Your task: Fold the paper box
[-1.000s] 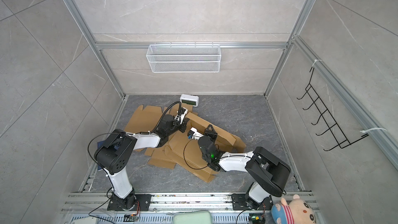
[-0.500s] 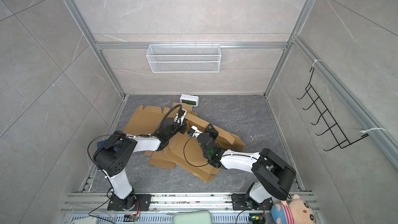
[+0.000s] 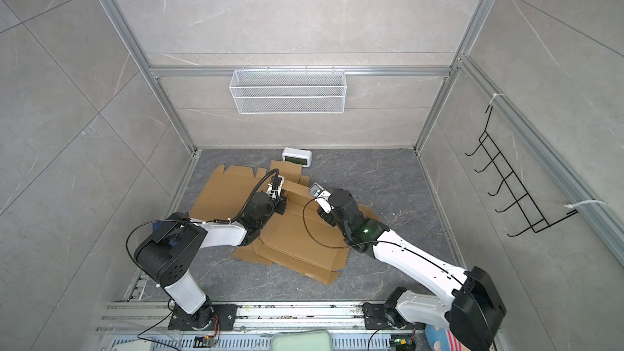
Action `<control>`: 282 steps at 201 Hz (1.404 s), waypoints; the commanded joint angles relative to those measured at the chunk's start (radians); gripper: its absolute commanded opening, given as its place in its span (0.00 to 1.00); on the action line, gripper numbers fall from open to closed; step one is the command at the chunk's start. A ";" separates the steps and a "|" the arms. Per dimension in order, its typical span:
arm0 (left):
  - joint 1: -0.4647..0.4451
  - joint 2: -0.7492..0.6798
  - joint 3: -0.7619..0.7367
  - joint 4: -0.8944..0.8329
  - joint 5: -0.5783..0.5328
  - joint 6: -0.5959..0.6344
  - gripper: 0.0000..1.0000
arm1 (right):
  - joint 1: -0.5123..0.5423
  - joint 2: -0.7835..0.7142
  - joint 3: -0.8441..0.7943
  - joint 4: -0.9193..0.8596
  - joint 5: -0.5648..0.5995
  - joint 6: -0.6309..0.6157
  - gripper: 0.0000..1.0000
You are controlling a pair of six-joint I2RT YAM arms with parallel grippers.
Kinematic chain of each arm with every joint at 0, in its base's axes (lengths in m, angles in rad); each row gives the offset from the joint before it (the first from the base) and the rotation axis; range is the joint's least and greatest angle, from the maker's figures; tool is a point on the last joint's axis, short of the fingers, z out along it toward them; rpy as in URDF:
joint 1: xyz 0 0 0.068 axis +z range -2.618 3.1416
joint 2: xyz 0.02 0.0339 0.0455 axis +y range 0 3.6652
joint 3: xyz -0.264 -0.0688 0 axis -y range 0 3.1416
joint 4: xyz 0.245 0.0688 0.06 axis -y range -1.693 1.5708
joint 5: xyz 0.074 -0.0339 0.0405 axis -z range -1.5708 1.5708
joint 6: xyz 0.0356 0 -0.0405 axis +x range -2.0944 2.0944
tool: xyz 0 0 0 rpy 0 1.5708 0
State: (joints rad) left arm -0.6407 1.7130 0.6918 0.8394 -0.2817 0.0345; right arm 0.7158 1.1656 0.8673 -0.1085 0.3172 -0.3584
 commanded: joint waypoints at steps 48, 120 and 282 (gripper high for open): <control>-0.131 -0.041 -0.049 0.052 -0.417 -0.086 0.00 | -0.098 0.098 0.418 -0.735 0.042 0.992 0.51; -0.160 -0.050 -0.060 -0.015 -0.469 -0.133 0.00 | -0.236 0.208 0.464 -0.783 -0.154 1.043 0.56; -0.162 -0.050 -0.058 -0.071 -0.424 -0.131 0.00 | -0.357 0.342 0.347 -0.523 -0.470 1.005 0.44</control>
State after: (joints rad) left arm -0.8021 1.6852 0.6392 0.8215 -0.7055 -0.0944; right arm 0.3645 1.4944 1.2446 -0.6724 -0.0753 0.6418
